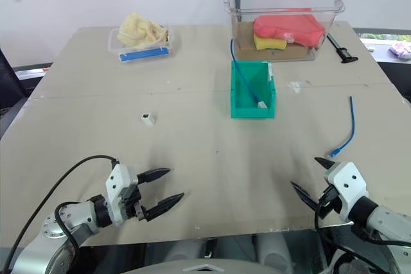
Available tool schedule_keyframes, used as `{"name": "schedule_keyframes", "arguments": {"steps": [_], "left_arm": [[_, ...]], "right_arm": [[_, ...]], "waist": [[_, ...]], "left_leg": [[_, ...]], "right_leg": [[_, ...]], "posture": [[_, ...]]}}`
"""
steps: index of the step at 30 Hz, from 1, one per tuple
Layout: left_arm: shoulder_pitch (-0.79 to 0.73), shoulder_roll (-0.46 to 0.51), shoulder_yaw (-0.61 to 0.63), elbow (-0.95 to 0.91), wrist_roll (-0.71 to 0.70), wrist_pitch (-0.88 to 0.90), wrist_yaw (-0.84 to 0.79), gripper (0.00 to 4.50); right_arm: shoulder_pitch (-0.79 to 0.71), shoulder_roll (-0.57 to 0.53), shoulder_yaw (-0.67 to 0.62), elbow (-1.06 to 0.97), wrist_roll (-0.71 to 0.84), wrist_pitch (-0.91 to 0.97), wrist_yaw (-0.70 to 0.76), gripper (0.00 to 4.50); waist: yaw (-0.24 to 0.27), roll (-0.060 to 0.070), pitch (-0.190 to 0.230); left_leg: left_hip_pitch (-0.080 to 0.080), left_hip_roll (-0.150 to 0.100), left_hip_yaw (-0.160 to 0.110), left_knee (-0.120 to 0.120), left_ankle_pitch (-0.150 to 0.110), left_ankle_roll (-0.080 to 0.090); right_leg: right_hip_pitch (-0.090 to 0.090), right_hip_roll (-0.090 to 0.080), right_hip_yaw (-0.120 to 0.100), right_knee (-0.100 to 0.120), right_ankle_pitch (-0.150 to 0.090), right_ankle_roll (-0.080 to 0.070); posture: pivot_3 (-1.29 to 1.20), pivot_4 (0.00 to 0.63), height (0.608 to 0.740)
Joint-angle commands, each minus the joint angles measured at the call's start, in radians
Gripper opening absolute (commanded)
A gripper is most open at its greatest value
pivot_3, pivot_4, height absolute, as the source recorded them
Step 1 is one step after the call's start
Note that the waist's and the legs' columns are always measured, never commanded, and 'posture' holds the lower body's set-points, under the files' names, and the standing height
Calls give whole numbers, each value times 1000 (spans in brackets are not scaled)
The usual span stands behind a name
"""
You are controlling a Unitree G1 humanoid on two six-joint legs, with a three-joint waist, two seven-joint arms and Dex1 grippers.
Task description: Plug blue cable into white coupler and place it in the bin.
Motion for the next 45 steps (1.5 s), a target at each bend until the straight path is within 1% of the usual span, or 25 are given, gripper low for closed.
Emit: {"name": "schedule_keyframes", "arguments": {"steps": [1,4,7,9,12,14,16,18,19,20,22,26,30,32,33,34,36,37,38,39,42,45], "left_arm": [[-6,-7,11,-8,-11,-34,-12,4488],[-53,-37,23,-37,-81,11,14,4488],[-123,-48,20,-51,-131,66,38,4488],[-168,-39,9,-72,-158,102,43,4488],[-222,6,-28,-98,-140,109,-7,4488],[-256,37,-54,-98,-116,94,-46,4488],[-291,57,-76,-91,-104,84,-73,4488],[-315,70,-98,-90,-92,78,-93,4500],[-325,73,-106,-93,-89,79,-97,4500],[-334,75,-111,-98,-88,82,-99,4500],[-348,78,-120,-108,-90,90,-100,4500],[-369,88,-134,-131,-89,103,-102,4500],[-377,92,-141,-151,-94,119,-95,4500],[-378,91,-142,-158,-94,125,-91,4500],[-379,90,-143,-162,-95,129,-88,4500],[-379,89,-143,-165,-95,132,-86,4500],[-376,88,-142,-172,-97,138,-81,4500],[-375,87,-142,-174,-98,141,-78,4500],[-375,86,-142,-175,-98,143,-74,4500],[-375,84,-141,-175,-97,145,-70,4500],[-369,76,-136,-172,-102,159,-49,4500],[-366,56,-128,-149,-97,166,-9,4500]], "right_arm": [[-16,-10,-29,-41,14,2,-12,4500],[-62,-26,-36,-61,18,34,-30,4500],[-107,-89,-62,-51,28,69,0,4500],[-120,-173,-80,-23,8,78,52,4500],[-123,-344,-93,67,-48,33,181,4500],[-153,-472,-75,175,-121,-25,247,4500],[-196,-594,-28,306,-197,-133,318,4500],[-296,-656,49,435,-247,-224,349,3965],[-361,-673,99,499,-281,-284,358,3613],[-422,-683,145,557,-314,-340,369,3165],[-528,-678,218,646,-361,-413,386,3165],[-755,-626,363,808,-423,-518,456,3165],[-914,-576,470,938,-483,-584,522,3165],[-970,-552,507,992,-503,-608,543,3165],[-992,-543,524,1014,-512,-619,560,2614],[-1006,-538,534,1031,-516,-629,571,2301],[-1024,-526,547,1043,-511,-635,601,1363],[-1029,-520,551,1041,-504,-627,619,824],[-1031,-516,552,1035,-493,-620,637,394],[-1029,-510,547,1022,-475,-604,651,80],[-1017,-499,526,948,-423,-534,684,80],[-1019,-466,510,798,-366,-394,694,80]], "waist": [[0,0,0],[1,0,0],[1,0,0],[2,0,0],[3,0,0],[3,0,0],[0,2,2],[-5,1,2],[-8,0,3],[-7,1,3],[-8,1,4],[-6,2,6],[-6,2,7],[-6,2,7],[-6,2,7],[-6,2,7],[-6,2,7],[-6,2,7],[-7,2,7],[-8,2,7],[-9,2,7],[-9,3,7]], "left_leg": [[0,0,0,0,0,0],[0,0,0,0,0,0],[0,0,0,1,0,0],[0,0,0,1,0,0],[0,-1,2,2,0,0],[0,-1,3,1,0,0],[1,-2,5,2,0,1],[3,-1,5,1,-1,1],[3,0,6,1,-1,1],[4,0,6,0,-1,1],[5,0,7,0,-1,1],[5,0,8,0,-1,1],[5,0,8,0,-1,2],[5,0,8,0,-1,2],[5,0,8,0,-1,2],[5,0,8,0,-1,2],[5,0,8,0,-1,2],[5,0,8,0,-1,2],[5,0,8,0,-1,2],[7,0,8,0,-1,2],[10,0,8,0,-1,2],[11,1,5,-1,-1,2]], "right_leg": [[0,0,0,0,0,0],[0,0,0,0,0,0],[0,0,0,0,0,0],[1,0,-1,0,0,0],[2,0,-2,0,0,0],[3,0,-2,-1,1,-1],[4,0,-2,-2,1,-1],[6,0,-2,-3,0,0],[6,0,-2,-4,0,-1],[7,1,-2,-4,0,0],[7,1,-1,-4,1,-2],[7,0,0,-4,3,-4],[7,0,0,-5,3,-4],[7,0,1,-5,3,-4],[7,0,0,-5,3,-4],[7,0,0,-5,3,-4],[7,0,1,-5,3,-4],[7,0,0,-5,3,-4],[7,0,1,-5,3,-4],[8,0,1,-5,3,-4],[10,1,3,-4,3,-4],[10,1,3,-3,3,-4]], "posture": [[0,150,740],[0,150,740],[0,150,740],[0,150,740],[0,150,740],[0,150,740],[0,150,740],[0,150,740],[0,150,740],[0,150,740],[0,150,740],[0,150,740],[0,150,740],[0,150,740],[0,150,740],[0,150,740],[0,150,740],[0,150,740],[0,150,740],[0,150,740],[0,150,740],[0,150,740]]}}
